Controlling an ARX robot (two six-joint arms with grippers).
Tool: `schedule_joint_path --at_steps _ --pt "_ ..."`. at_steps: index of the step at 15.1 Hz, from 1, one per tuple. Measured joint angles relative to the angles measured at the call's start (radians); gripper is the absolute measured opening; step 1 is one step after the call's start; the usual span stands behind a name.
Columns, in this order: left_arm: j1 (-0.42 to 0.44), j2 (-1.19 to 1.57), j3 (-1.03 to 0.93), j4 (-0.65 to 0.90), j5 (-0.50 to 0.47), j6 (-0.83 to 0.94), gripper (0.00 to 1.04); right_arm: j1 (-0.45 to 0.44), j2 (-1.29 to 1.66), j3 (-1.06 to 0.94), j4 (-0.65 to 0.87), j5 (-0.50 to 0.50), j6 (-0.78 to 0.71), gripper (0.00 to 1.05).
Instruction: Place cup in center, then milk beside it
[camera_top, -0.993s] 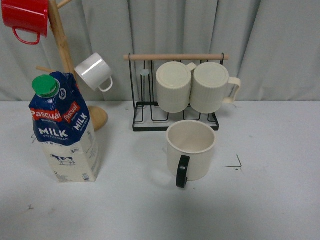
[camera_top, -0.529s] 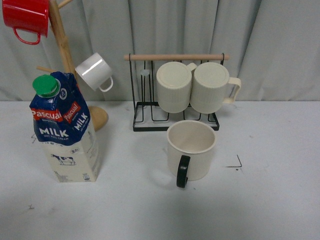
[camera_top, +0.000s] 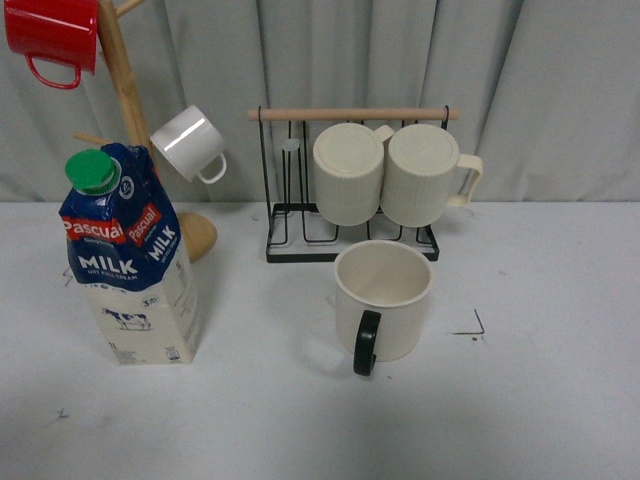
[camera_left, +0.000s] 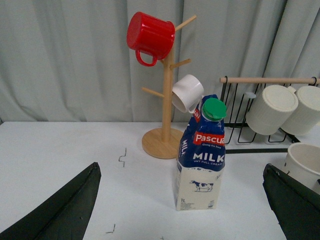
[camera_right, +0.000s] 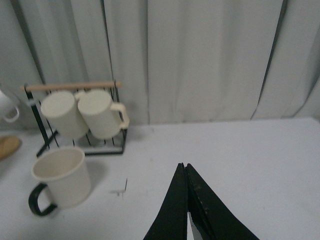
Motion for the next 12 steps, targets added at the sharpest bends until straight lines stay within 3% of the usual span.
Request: schedule_joint_path --at_steps 6,7,8,12 --pt "0.000 0.000 0.000 0.000 0.001 0.000 0.98 0.000 -0.015 0.000 0.003 0.000 0.000 0.02" --pt "0.000 0.000 0.000 0.000 0.001 0.000 0.98 0.000 -0.015 0.000 0.003 0.000 0.000 0.14" --pt "0.000 0.000 0.000 0.000 0.001 0.000 0.98 0.000 -0.015 0.000 0.003 0.000 0.000 0.32" --pt "0.000 0.000 0.000 0.000 0.001 0.000 0.98 0.000 -0.015 0.000 0.003 0.000 0.000 0.81"
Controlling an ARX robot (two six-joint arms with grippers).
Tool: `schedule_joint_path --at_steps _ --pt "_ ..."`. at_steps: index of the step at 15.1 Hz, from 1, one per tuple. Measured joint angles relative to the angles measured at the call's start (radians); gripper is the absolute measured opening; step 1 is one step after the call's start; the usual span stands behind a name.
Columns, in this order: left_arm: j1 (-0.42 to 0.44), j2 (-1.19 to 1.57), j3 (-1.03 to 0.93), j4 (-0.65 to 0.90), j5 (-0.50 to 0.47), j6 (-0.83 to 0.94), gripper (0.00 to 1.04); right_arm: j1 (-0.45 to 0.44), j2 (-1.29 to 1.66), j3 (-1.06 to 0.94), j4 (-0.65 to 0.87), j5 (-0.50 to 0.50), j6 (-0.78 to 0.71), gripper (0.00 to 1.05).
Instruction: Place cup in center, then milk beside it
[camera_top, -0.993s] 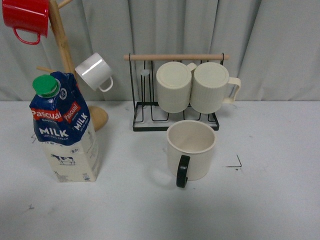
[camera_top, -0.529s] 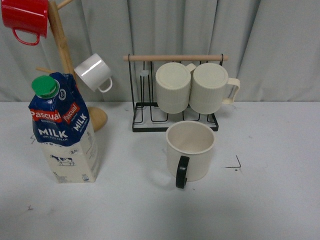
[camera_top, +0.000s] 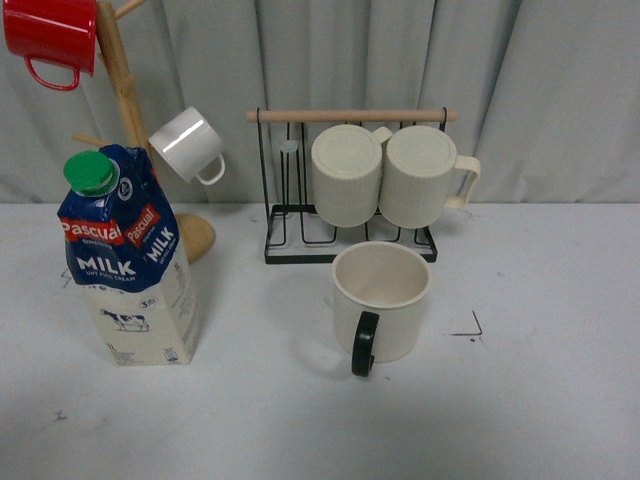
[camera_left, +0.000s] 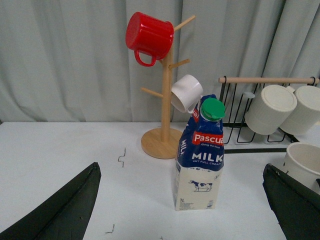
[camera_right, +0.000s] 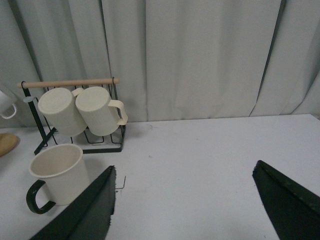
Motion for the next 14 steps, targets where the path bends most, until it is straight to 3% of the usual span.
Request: schedule_joint_path --at_steps 2,3,4,9,12,14 --pt "-0.002 0.003 0.002 -0.016 -0.006 -0.002 0.98 0.000 0.000 0.000 0.000 0.000 0.000 0.99" --pt "-0.062 0.135 0.106 -0.255 -0.118 -0.083 0.98 0.000 0.000 0.000 0.000 0.001 0.000 0.98" --pt "-0.092 0.301 0.199 -0.340 -0.154 -0.167 0.98 0.000 0.000 0.000 0.001 -0.001 -0.002 0.98" --pt "0.005 0.818 0.436 0.042 -0.072 -0.160 0.98 0.000 0.000 0.000 0.000 0.000 -0.002 0.98" --pt "0.010 1.118 0.607 0.214 0.006 -0.079 0.98 0.000 0.000 0.000 0.000 0.000 -0.002 0.98" --pt "-0.008 1.249 0.703 0.251 0.057 -0.033 0.98 0.000 0.000 0.000 0.000 0.000 -0.002 0.98"
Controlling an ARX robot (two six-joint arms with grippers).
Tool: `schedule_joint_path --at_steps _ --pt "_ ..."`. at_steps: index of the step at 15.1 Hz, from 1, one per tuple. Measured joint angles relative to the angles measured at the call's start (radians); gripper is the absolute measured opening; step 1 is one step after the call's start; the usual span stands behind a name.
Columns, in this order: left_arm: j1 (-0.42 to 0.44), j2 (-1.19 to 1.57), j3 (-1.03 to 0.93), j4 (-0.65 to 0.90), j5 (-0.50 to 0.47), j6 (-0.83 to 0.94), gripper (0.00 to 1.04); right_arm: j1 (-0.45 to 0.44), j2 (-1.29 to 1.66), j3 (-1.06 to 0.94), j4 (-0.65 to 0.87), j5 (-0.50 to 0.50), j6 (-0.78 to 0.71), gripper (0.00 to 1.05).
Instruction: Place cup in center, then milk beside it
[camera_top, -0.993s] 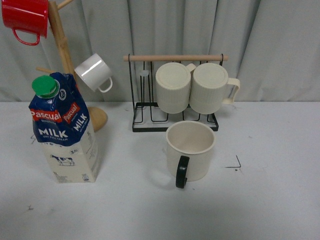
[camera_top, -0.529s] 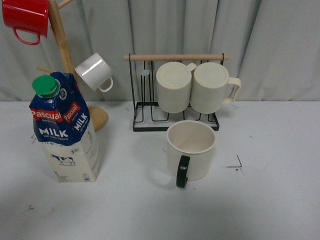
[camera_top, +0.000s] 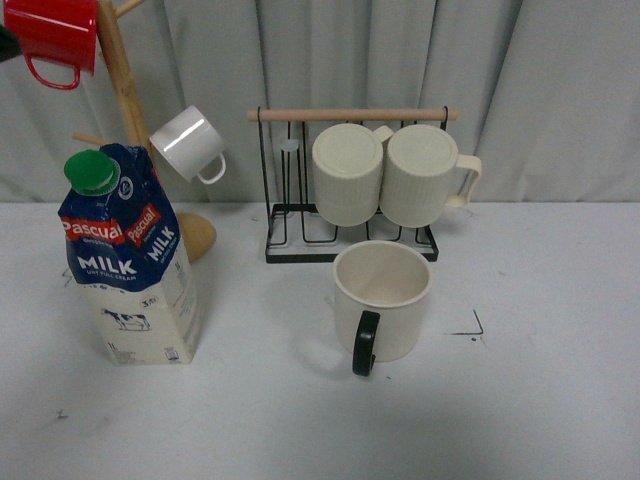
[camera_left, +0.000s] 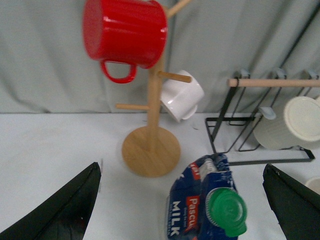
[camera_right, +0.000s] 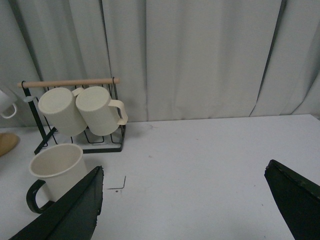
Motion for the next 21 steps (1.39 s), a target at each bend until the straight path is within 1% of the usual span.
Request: schedule_joint_path --at_steps 1,3,8,13,15,19,21 --pt "-0.008 0.049 0.033 -0.006 0.043 0.009 0.98 0.000 0.000 0.000 0.000 0.000 0.000 0.98" --pt "-0.027 0.136 0.088 -0.016 0.099 0.021 0.98 0.000 0.000 0.000 0.000 0.000 0.000 0.98" --pt "-0.049 0.217 0.136 -0.054 0.111 0.039 0.98 0.000 0.000 0.000 0.000 0.000 0.000 0.98" --pt "-0.056 0.275 0.143 -0.078 0.055 0.058 0.98 0.000 0.000 0.000 0.000 0.000 0.000 0.98" --pt "-0.064 0.294 0.141 -0.059 0.036 0.062 0.98 0.000 0.000 0.000 0.000 0.000 0.000 0.98" --pt "-0.081 0.381 0.108 -0.011 -0.066 0.086 0.98 0.000 0.000 0.000 0.000 0.000 0.000 0.98" --pt "-0.081 0.406 0.100 0.029 -0.091 0.085 0.98 0.000 0.000 0.000 0.000 0.000 0.000 0.98"
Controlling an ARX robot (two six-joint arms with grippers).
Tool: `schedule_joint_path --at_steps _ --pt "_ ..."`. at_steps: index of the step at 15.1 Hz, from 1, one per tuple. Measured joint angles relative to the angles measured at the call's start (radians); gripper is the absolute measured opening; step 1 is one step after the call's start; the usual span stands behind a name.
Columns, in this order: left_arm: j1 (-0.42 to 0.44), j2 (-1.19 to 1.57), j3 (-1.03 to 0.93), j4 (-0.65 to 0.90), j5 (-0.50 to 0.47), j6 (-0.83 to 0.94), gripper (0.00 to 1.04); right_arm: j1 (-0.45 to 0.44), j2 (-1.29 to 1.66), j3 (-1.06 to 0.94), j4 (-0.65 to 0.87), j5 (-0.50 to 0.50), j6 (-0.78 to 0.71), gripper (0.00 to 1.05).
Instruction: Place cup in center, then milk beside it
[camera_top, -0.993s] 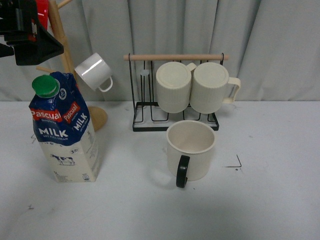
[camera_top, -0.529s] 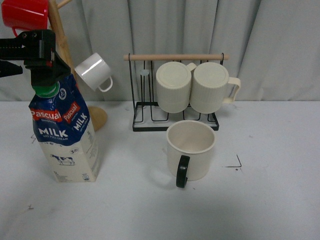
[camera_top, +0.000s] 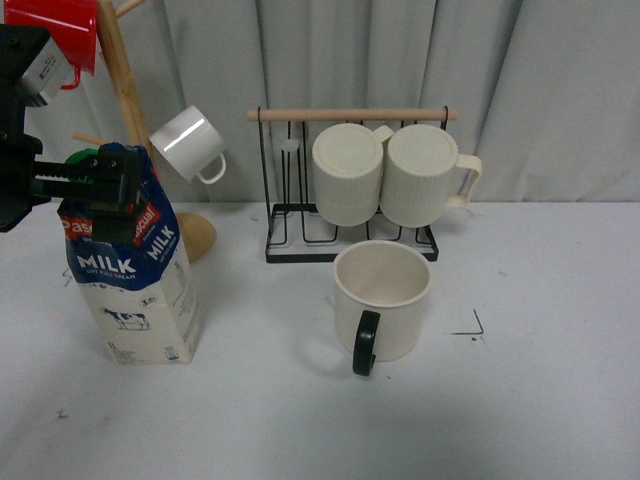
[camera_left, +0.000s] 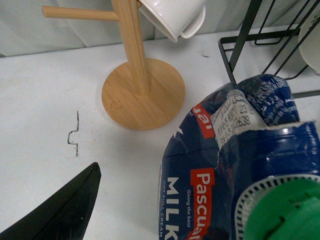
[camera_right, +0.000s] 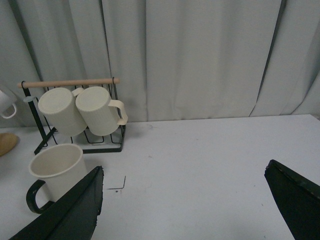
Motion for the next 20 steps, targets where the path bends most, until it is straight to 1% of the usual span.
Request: schedule_joint_path --at_steps 3,4,8,10,12,16,20 --pt "-0.006 0.039 -0.008 0.040 -0.023 -0.014 0.98 0.000 0.000 0.000 0.000 0.000 0.000 0.98" --pt "-0.010 0.039 -0.012 0.048 -0.024 -0.016 0.88 0.000 0.000 0.000 0.000 0.000 0.000 0.98" --pt "-0.039 0.037 -0.019 0.062 -0.040 -0.044 0.38 0.000 0.000 0.000 0.000 0.000 0.000 0.98" --pt "-0.069 0.014 -0.018 0.030 -0.068 -0.046 0.19 0.000 0.000 0.000 0.000 0.000 0.000 0.98" --pt "-0.117 0.010 -0.005 0.017 -0.094 -0.050 0.14 0.000 0.000 0.000 0.000 0.000 0.000 0.98" --pt "-0.151 0.010 0.011 0.022 -0.106 -0.056 0.14 0.000 0.000 0.000 0.000 0.000 0.000 0.98" --pt "-0.188 0.010 0.027 0.061 -0.120 -0.066 0.14 0.000 0.000 0.000 0.000 0.000 0.000 0.98"
